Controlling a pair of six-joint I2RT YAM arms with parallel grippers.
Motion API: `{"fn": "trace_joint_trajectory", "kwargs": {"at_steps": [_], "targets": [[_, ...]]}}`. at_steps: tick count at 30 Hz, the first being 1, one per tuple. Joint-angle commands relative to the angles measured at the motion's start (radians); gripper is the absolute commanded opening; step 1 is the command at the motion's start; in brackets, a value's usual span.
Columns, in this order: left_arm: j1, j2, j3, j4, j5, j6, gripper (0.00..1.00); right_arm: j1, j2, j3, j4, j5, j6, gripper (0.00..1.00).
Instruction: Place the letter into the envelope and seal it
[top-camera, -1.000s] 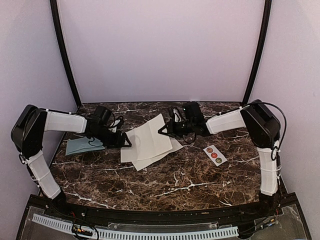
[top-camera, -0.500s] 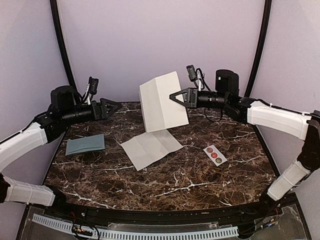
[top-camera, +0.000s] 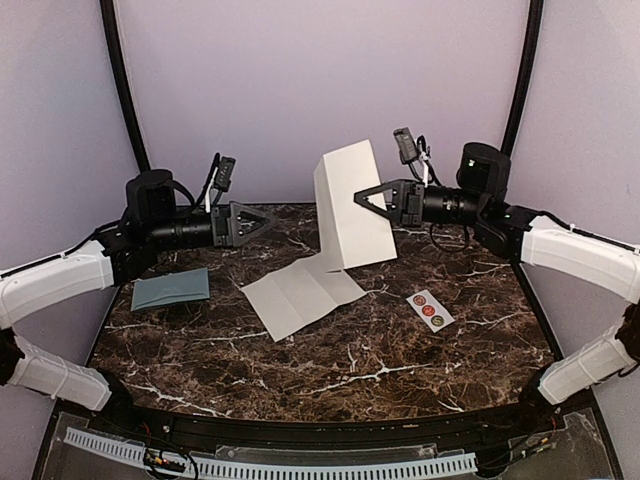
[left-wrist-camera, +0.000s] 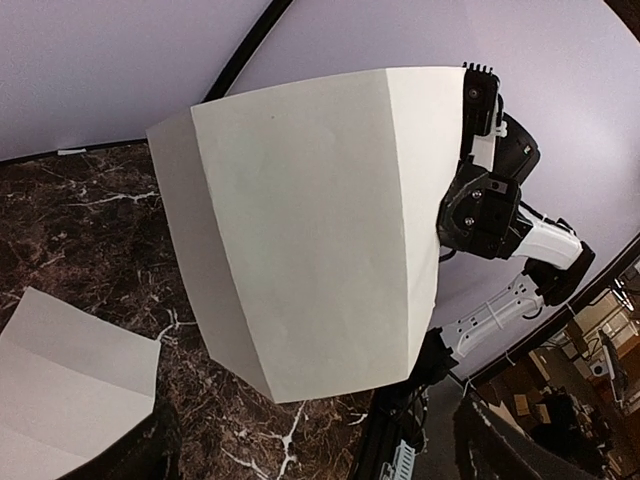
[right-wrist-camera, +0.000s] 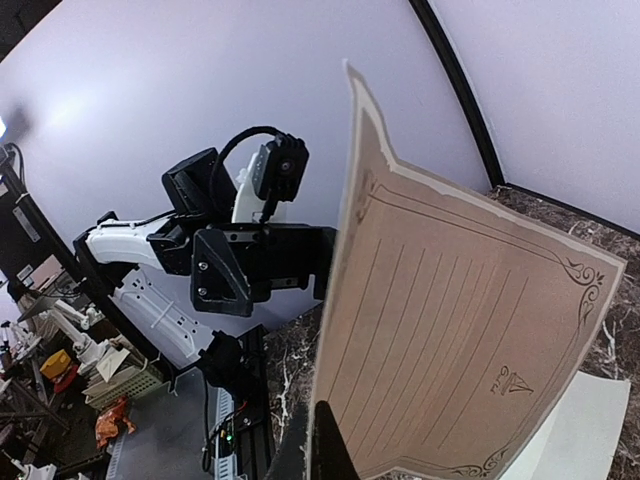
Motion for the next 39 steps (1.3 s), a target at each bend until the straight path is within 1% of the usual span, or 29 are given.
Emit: {"fn": "trace_joint_trajectory", "kwargs": {"at_steps": [1,3,5,10,13,15,16,18,20,23,28,32,36,38,39], "targets": [[-0.034,0.046,0.034,0.098,0.048,-0.031,0.93,0.013,-0.024,-0.025,0.124,-0.093,0.04,0.0],[-0.043,0.067,0.042,0.103,0.053,-0.031,0.93,0.017,-0.027,-0.025,0.154,-0.12,0.048,0.0],[-0.048,0.086,0.048,0.113,0.063,-0.043,0.93,0.026,-0.027,-0.015,0.148,-0.118,0.041,0.0],[-0.076,0.08,0.074,0.109,0.048,-0.032,0.92,0.036,-0.024,0.007,0.102,-0.055,0.022,0.0],[-0.101,0.062,0.101,0.081,-0.007,-0.015,0.86,0.055,-0.014,0.01,0.115,-0.016,0.022,0.0],[-0.113,0.049,0.113,0.056,-0.051,-0.006,0.79,0.071,-0.003,0.017,0.122,0.013,0.018,0.0],[-0.116,0.043,0.115,0.05,-0.069,-0.006,0.74,0.079,0.004,0.024,0.118,0.035,0.01,0.0],[-0.123,0.04,0.12,0.053,-0.08,-0.016,0.69,0.095,0.02,0.038,0.105,0.079,0.001,0.0],[-0.131,0.047,0.12,0.063,-0.08,-0.028,0.68,0.107,0.045,0.052,0.106,0.091,0.001,0.0],[-0.139,0.066,0.121,0.076,-0.069,-0.052,0.68,0.126,0.075,0.071,0.116,0.084,0.003,0.0],[-0.147,0.102,0.119,0.148,-0.018,-0.096,0.77,0.157,0.115,0.093,0.128,0.083,0.009,0.0],[-0.149,0.113,0.116,0.186,-0.004,-0.116,0.78,0.173,0.133,0.096,0.146,0.077,0.015,0.0],[-0.148,0.121,0.108,0.204,-0.006,-0.139,0.75,0.18,0.14,0.096,0.165,0.068,0.02,0.0],[-0.149,0.124,0.097,0.232,-0.008,-0.16,0.71,0.182,0.142,0.091,0.177,0.062,0.023,0.0],[-0.149,0.126,0.089,0.257,-0.006,-0.167,0.67,0.183,0.143,0.092,0.179,0.063,0.025,0.0]]}}
